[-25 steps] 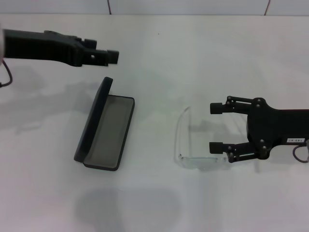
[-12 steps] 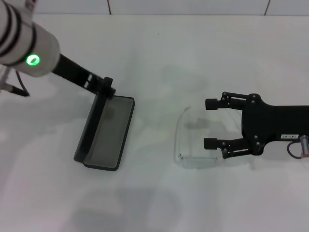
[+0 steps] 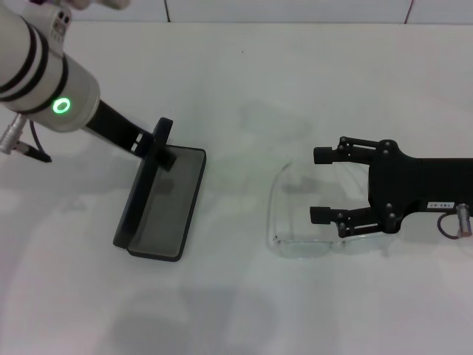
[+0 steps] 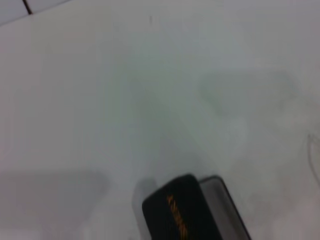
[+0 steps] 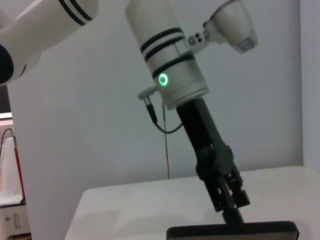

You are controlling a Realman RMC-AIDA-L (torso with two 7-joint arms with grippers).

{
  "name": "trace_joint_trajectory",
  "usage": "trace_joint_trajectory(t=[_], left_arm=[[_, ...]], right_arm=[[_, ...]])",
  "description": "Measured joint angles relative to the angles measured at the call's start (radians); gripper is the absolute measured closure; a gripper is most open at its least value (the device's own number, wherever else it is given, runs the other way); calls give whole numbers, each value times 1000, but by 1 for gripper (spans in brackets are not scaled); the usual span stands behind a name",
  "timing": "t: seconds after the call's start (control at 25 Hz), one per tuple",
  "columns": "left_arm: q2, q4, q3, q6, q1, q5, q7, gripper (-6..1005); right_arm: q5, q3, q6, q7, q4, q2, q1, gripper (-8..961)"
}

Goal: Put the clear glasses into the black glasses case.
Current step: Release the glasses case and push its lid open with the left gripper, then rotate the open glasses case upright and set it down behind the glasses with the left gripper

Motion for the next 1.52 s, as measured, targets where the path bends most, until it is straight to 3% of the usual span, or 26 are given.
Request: trace_joint_trajectory(t=[0.56, 0.92, 1.52], left_arm=[[1, -156, -1, -66, -15, 27, 2, 285], [1, -176, 2, -83, -9, 28, 36, 332], [2, -165, 1, -84, -15, 27, 63, 712]], right_arm=[[0, 2, 7, 0, -6, 4, -1, 82], [0, 2, 9, 0, -6, 10, -4, 83], [0, 2, 12, 0, -6, 12, -8, 83]])
